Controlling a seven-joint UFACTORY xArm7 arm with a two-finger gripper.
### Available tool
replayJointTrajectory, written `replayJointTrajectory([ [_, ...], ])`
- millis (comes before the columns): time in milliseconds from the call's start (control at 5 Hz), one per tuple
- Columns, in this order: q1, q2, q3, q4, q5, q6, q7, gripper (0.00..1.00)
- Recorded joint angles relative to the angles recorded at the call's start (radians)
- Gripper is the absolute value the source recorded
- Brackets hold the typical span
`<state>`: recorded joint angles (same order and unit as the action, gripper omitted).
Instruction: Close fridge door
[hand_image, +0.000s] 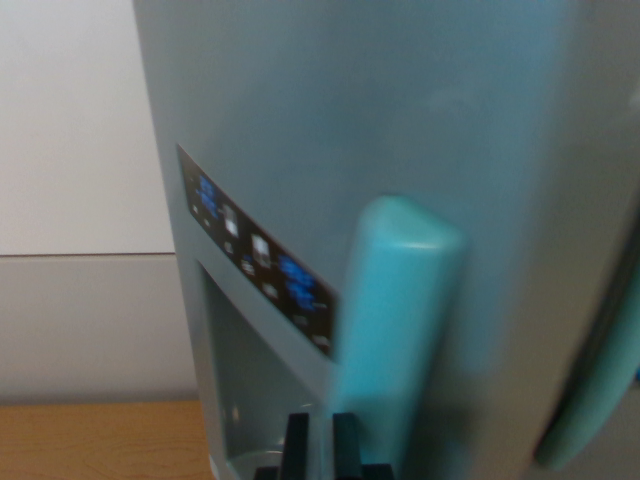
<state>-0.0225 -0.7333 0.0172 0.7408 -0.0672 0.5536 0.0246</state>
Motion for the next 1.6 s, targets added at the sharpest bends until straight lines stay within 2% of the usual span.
replayJointTrajectory([
  [200,0.0,0.047,-0.001,0.029,0.0,0.0,0.0,1.0],
  [400,0.0,0.047,-0.001,0.029,0.0,0.0,0.0,1.0],
  [600,-0.0007,0.092,-0.01,0.054,0.0,-0.001,0.0,1.0],
  [800,-0.0007,0.092,-0.01,0.054,0.0,-0.001,0.0,1.0],
  [1000,-0.0008,0.131,-0.042,0.074,0.0,-0.012,0.0,1.0],
  [1200,-0.0008,0.131,-0.042,0.074,0.0,-0.012,0.0,1.0],
  [1400,-0.0008,0.172,-0.077,0.095,0.0,-0.019,0.0,1.0],
  [1600,-0.0008,0.172,-0.077,0.095,0.0,-0.019,0.0,1.0],
])
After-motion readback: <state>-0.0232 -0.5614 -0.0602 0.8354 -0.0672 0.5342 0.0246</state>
